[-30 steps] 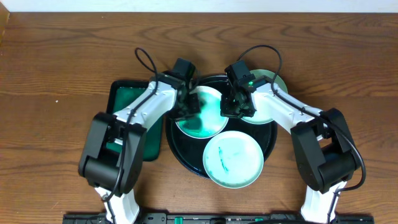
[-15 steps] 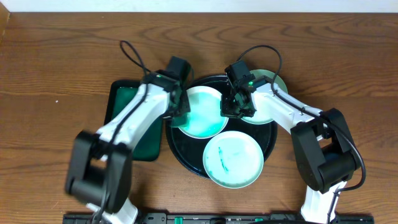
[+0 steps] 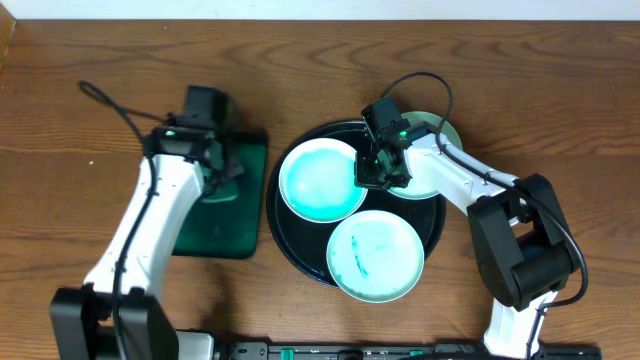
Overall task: Clean dirty plates on tray and stack at the side
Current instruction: 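Return the left gripper and sponge to the basin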
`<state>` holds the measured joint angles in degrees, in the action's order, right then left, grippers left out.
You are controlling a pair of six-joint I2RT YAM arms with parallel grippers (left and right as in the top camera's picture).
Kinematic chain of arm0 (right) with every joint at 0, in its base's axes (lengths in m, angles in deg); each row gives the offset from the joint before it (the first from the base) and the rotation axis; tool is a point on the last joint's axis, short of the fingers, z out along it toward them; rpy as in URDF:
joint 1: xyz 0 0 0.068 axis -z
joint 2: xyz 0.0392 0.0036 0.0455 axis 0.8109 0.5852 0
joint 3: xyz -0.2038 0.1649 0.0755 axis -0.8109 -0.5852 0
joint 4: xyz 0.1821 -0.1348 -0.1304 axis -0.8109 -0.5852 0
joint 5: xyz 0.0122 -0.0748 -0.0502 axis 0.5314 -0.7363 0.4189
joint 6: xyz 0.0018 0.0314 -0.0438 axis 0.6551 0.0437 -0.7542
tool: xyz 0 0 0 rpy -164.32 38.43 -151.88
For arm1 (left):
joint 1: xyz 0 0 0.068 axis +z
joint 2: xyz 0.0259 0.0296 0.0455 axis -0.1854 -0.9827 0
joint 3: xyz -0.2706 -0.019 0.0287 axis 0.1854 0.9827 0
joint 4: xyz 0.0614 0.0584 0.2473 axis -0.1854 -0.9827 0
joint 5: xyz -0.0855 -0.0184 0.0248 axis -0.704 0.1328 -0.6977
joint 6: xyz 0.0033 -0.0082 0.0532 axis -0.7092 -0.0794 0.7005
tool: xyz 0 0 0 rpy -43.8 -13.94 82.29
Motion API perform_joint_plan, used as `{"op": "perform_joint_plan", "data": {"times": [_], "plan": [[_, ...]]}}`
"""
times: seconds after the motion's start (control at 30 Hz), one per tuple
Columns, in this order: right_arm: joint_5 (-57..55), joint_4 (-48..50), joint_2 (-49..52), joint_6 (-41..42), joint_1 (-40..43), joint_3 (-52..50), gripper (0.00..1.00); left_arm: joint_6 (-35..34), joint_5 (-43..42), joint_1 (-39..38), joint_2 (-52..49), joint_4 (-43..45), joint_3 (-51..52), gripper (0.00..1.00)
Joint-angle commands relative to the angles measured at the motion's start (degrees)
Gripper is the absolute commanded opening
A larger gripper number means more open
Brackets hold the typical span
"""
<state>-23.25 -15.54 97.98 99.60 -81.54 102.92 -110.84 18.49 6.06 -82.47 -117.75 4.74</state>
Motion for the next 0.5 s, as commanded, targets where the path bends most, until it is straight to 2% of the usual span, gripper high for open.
{"op": "perform_joint_plan", "data": {"times": [0.0,0.17,0.3,0.47], "plan": [[-3.2,1.2,0.5,-1.9,-0.1,0.4,0.01,0.7,1.4,4.0,-3.5,2.0,3.7,0.07],[-3.3,1.4,0.5,-1.9,-0.1,0.4,0.01,3.2,-6.3,6.9,-5.9,2.3,3.9,0.08],[-3.3,2.1,-0.4,-4.7,-0.1,0.7,0.01,4.1,-8.2,7.2,-3.8,2.2,3.6,0.41],[-6.3,2.0,-5.2,-10.6,-0.6,1.5,0.01,4.4,-10.2,7.2,2.8,1.9,3.6,0.64]]}}
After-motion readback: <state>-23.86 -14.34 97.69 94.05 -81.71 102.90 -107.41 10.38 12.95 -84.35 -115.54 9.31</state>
